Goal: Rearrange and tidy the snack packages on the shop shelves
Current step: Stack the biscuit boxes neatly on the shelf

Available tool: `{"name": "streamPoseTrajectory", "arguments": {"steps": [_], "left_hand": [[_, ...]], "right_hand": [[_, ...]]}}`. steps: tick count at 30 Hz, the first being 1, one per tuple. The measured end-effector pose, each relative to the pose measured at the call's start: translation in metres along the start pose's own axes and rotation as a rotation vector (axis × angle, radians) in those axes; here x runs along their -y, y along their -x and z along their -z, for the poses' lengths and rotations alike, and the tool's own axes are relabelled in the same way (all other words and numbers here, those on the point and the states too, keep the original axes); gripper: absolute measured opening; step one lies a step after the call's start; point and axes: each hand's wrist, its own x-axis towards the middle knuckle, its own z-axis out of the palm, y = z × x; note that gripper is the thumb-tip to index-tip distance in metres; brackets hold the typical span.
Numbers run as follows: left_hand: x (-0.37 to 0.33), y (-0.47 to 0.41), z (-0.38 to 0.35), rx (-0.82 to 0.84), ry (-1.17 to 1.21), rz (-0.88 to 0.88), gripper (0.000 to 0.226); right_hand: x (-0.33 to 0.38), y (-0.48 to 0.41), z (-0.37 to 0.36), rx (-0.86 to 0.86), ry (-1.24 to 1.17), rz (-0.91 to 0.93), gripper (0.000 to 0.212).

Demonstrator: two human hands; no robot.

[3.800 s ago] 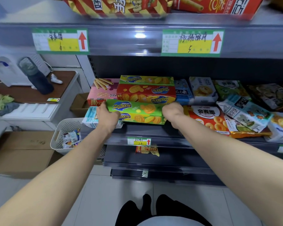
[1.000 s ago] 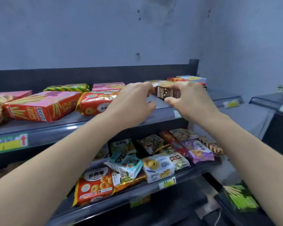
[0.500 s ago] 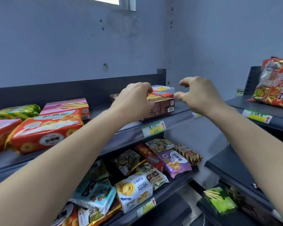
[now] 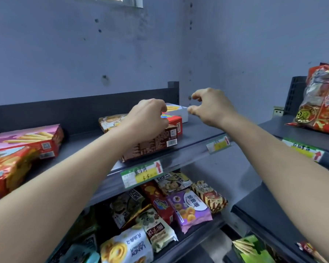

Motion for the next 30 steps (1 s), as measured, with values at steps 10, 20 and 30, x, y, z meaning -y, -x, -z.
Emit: {"name": "streamPoseTrajectory", "arguments": {"steps": [10,20,30], "left_hand": [[-0.035,-0.07,-0.067,0.236,-0.295,0.171,0.043],[-0.037,-0.079,-0.081,0.331,-0.457,0.331,0.026],[-0.009,-0.04,-0.048,0.293,-0.472,0.539,0.009]], "right_hand": [[-0.057,-0.09,-0.034,0.193,-0.088,0.185,0.035],[-0.064,-0.129,-0.07,0.317,-0.207,0.263,0.031],[-0.032,-0.142,-0.1,0.418,-0.252,0.361,0.033]]}}
